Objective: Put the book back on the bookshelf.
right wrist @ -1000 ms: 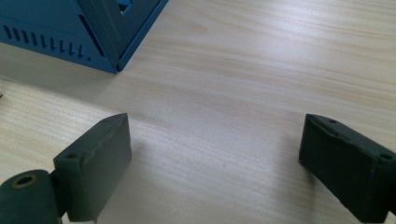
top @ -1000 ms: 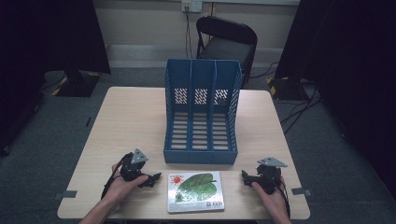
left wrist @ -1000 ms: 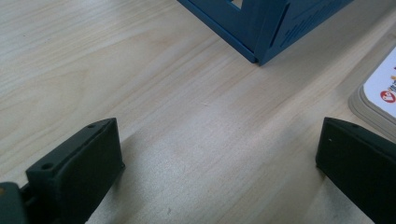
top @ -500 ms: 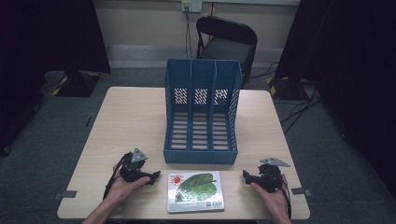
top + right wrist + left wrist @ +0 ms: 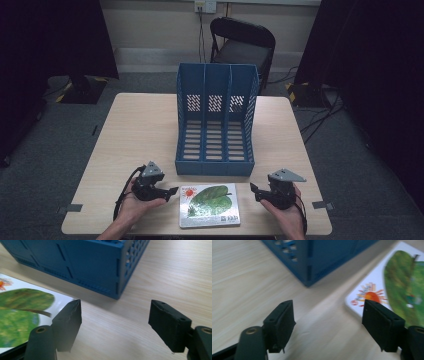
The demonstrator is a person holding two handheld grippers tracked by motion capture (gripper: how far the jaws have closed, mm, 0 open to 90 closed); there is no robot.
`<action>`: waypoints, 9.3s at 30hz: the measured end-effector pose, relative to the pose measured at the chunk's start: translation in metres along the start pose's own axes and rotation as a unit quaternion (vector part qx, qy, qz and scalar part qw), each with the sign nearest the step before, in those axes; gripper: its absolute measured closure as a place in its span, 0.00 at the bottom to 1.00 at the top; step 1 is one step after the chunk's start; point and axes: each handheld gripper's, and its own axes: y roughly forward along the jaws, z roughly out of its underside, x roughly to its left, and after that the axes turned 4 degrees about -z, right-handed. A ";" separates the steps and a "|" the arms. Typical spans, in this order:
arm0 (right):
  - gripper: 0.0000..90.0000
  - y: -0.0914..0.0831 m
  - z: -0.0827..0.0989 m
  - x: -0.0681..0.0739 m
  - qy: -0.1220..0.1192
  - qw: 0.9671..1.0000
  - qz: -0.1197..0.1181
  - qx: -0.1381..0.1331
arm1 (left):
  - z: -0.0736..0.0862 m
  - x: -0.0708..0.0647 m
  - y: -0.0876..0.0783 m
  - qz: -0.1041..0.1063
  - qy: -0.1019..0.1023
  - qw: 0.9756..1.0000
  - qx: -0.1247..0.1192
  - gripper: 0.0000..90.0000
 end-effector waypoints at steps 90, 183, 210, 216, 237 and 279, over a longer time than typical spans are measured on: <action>0.13 0.037 0.014 0.065 -0.070 0.972 -0.189 0.120 | -0.005 -0.006 0.017 0.123 -0.158 0.980 -0.017 0.28; 0.22 0.037 0.009 0.067 -0.064 0.962 -0.242 0.112 | -0.013 -0.033 0.015 0.260 -0.122 0.958 0.004 0.77; 0.24 0.032 0.001 0.047 -0.003 0.956 -0.280 0.093 | -0.024 -0.057 0.001 0.260 0.007 0.965 -0.047 0.80; 0.40 0.023 -0.001 0.041 0.000 0.955 -0.289 0.070 | -0.023 -0.058 -0.001 0.267 0.017 0.962 -0.050 0.81; 0.62 -0.012 -0.006 0.042 -0.029 0.951 -0.307 0.008 | -0.022 -0.051 0.001 0.257 0.020 0.965 -0.053 0.73; 0.83 -0.014 -0.011 0.050 -0.090 0.950 -0.299 0.001 | -0.018 -0.010 -0.014 0.164 -0.033 0.984 -0.068 0.43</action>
